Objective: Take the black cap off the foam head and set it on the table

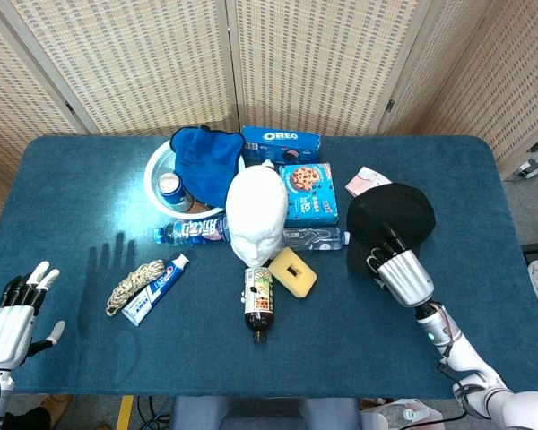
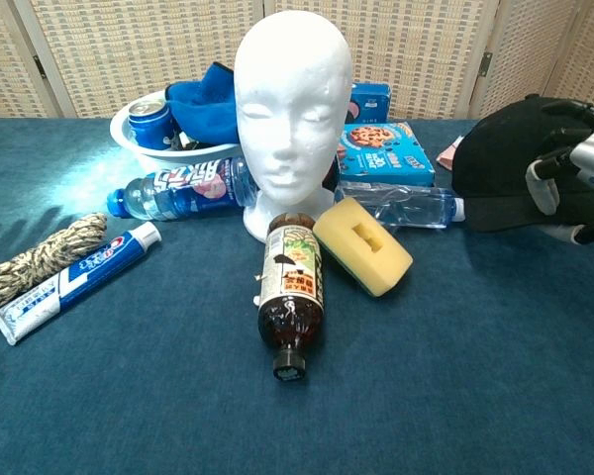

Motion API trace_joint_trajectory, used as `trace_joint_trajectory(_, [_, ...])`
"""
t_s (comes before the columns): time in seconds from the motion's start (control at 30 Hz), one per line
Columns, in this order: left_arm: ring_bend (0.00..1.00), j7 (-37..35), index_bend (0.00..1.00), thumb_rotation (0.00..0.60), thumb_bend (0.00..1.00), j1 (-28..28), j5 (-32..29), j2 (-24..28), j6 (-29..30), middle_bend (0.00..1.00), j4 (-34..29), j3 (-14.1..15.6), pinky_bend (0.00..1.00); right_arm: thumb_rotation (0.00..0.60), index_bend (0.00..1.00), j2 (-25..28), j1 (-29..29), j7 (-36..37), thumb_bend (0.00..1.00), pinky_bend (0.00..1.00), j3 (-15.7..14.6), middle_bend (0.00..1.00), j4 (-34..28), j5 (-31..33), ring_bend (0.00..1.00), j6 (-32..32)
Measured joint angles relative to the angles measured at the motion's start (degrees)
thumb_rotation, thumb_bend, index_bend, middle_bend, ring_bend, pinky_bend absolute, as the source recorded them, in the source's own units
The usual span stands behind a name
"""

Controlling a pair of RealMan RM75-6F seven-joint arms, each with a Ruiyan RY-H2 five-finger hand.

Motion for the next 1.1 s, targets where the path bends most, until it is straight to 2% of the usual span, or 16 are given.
trace_joint_trajectory(0.23, [0.00,0.1,0.00,0.600,0.29,-0.2,0.1,-0.4,-0.4,0.00,0.1,0.1,0.00,0.600,0.23,0.0,-0.8,-1.6,0.05,0.02,0.6,0.24,-1.9,2.1,0.08,-3.6])
trace_joint_trajectory(0.33, [0.00,0.2,0.00,0.600,0.29,-0.2,0.0,-0.5,-0.5,0.00,0.1,0.1,0.00,0.600,0.03,0.4,-1.1,-1.9,0.00,0.00,0.7,0.11,-3.8,2.7,0.01,-4.7])
trace_joint_trajectory(0.43, [0.00,0.4,0.00,0.600,0.29,-0.2,-0.1,-0.4,-0.5,0.00,0.0,0.1,0.00,0.600,0.00,1.2,-1.5,-2.2,0.00,0.00,0.8,0.03,-6.0,3.2,0.00,-5.4])
trace_joint_trajectory(0.53, [0.00,0.5,0.00,0.600,0.29,-0.3,-0.2,-0.3,-0.6,0.00,-0.2,0.1,0.00,0.600,0.00,2.4,-2.1,-3.0,0.00,0.00,0.6,0.00,-8.5,3.3,0.00,-5.5])
trace_joint_trajectory(0.8, [0.00,0.8,0.00,0.600,0.29,-0.5,-0.3,-0.3,-1.1,0.00,-0.3,0.1,0.00,0.600,0.00,6.9,-3.9,-5.2,0.00,0.00,-0.6,0.00,-17.1,2.3,0.00,-4.4])
trace_joint_trajectory(1.1, [0.00,0.7,0.00,0.600,0.29,-0.5,0.1,0.0,-0.7,0.00,-0.6,0.1,0.00,0.600,0.00,12.0,-7.0,-9.2,0.00,0.00,-2.2,0.00,-26.1,-0.5,0.00,0.5])
